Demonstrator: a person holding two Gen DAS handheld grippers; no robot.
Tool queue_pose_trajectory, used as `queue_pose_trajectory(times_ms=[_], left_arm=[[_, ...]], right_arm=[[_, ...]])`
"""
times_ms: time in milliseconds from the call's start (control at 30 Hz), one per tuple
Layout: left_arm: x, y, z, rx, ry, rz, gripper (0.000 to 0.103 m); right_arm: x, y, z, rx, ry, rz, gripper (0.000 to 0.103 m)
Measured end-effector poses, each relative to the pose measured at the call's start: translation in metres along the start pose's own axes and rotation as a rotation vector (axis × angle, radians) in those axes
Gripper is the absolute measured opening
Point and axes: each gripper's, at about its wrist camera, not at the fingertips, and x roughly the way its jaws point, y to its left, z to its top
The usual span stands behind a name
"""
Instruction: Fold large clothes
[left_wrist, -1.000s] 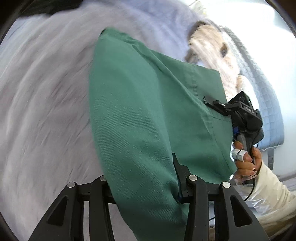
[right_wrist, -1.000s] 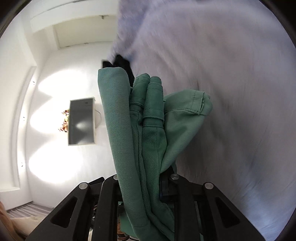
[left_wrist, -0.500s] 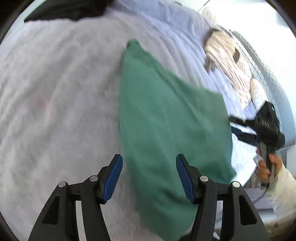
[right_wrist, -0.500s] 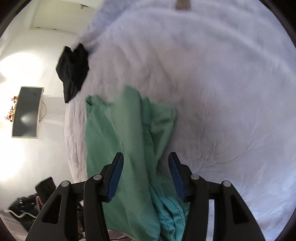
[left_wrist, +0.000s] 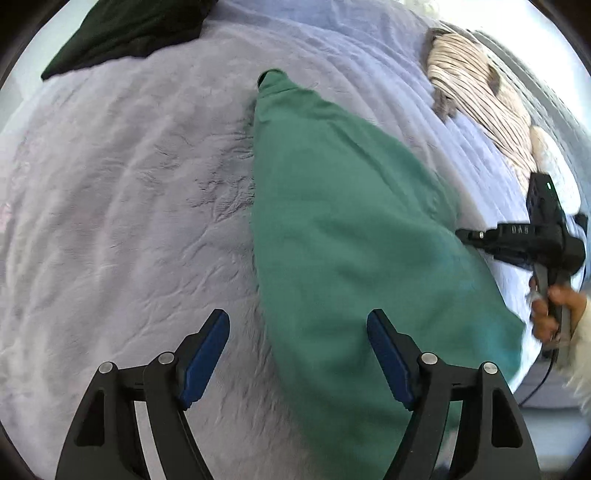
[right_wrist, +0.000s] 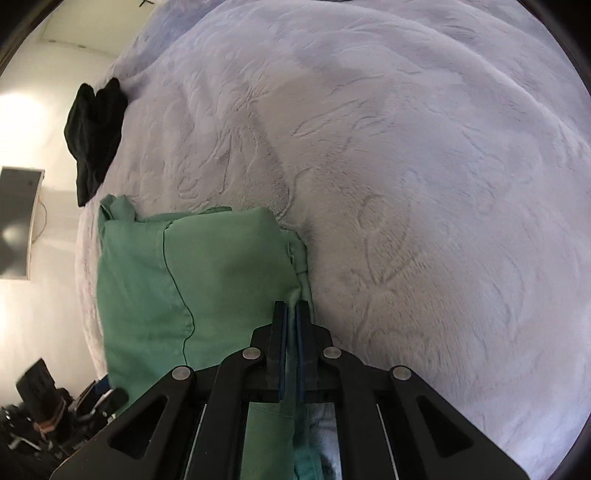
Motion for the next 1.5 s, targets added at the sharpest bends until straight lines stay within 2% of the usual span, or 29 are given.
queue_pose_trajectory(times_ms=[100,167,233,267,300,433,533,567,600,633,667,833,967,1033,1167,1200,1300,1367,1433,1500], left_arm=[[-0.013,-0.007,-0.018,0.036,0.025,-0.025,0.078],[-0.012,-0.008,-0.038,0.057,0.072,-0.017,0.078],[-0.004,-0.008,-0.054,0.059,0.108,-0.019,0.079],[0.0,-0.005,-0.064,0.045,0.116,-0.02,0.083],[0.001,-0.003,-0.07,0.032,0.116,-0.015,0.087],[0.0,0.004,-0.078,-0.023,0.111,-0.033,0.087],[-0.002,0.003,-0.081,-0.022,0.116,-0.018,0.087],[-0.004,0.003,-0.081,-0.014,0.119,-0.01,0.087],[-0.002,0.0,-0.08,-0.01,0.121,-0.007,0.087],[-0.003,0.0,-0.08,-0.006,0.125,-0.003,0.087],[-0.002,-0.003,-0.078,-0.004,0.128,-0.001,0.087],[-0.001,-0.01,-0.076,-0.013,0.146,0.008,0.087],[-0.001,-0.015,-0.075,-0.02,0.162,0.024,0.087],[-0.003,-0.018,-0.074,-0.018,0.164,0.043,0.087],[-0.002,-0.023,-0.074,-0.029,0.165,0.059,0.087],[-0.001,-0.024,-0.074,-0.035,0.167,0.06,0.087],[-0.001,-0.024,-0.074,-0.039,0.169,0.069,0.087],[0.0,-0.024,-0.074,-0.041,0.174,0.074,0.087],[0.0,-0.025,-0.073,-0.041,0.179,0.08,0.087],[0.0,-0.025,-0.072,-0.035,0.182,0.087,0.087]], right_arm=[[-0.015,0.007,-0.008,0.001,0.009,-0.011,0.008],[-0.027,0.011,-0.022,-0.003,0.017,-0.004,0.008],[-0.042,0.007,-0.037,-0.004,0.029,0.0,0.022],[-0.049,0.008,-0.049,-0.006,0.039,-0.003,0.045],[-0.053,0.01,-0.056,-0.011,0.041,-0.01,0.06],[-0.074,0.024,-0.095,-0.075,0.064,-0.005,0.06],[-0.073,0.027,-0.122,-0.097,0.131,-0.007,0.059],[-0.066,0.027,-0.133,-0.103,0.17,-0.031,0.051],[-0.06,0.027,-0.139,-0.107,0.19,-0.056,0.027],[-0.055,0.026,-0.144,-0.107,0.2,-0.08,0.013],[-0.05,0.022,-0.149,-0.092,0.208,-0.111,0.007],[-0.038,-0.007,-0.151,0.019,0.194,-0.159,0.007],[-0.028,-0.023,-0.147,0.098,0.214,-0.124,0.006],[-0.03,-0.021,-0.146,0.089,0.222,-0.135,0.006],[-0.06,-0.003,-0.145,0.023,0.2,-0.131,0.006],[-0.07,0.001,-0.145,0.012,0.182,-0.109,0.007],[-0.093,0.02,-0.14,-0.029,0.125,0.029,0.007],[-0.091,0.033,-0.134,-0.063,0.124,0.066,0.007],[-0.078,0.042,-0.13,-0.07,0.144,0.044,0.007],[-0.062,0.036,-0.127,-0.06,0.171,-0.014,0.007]])
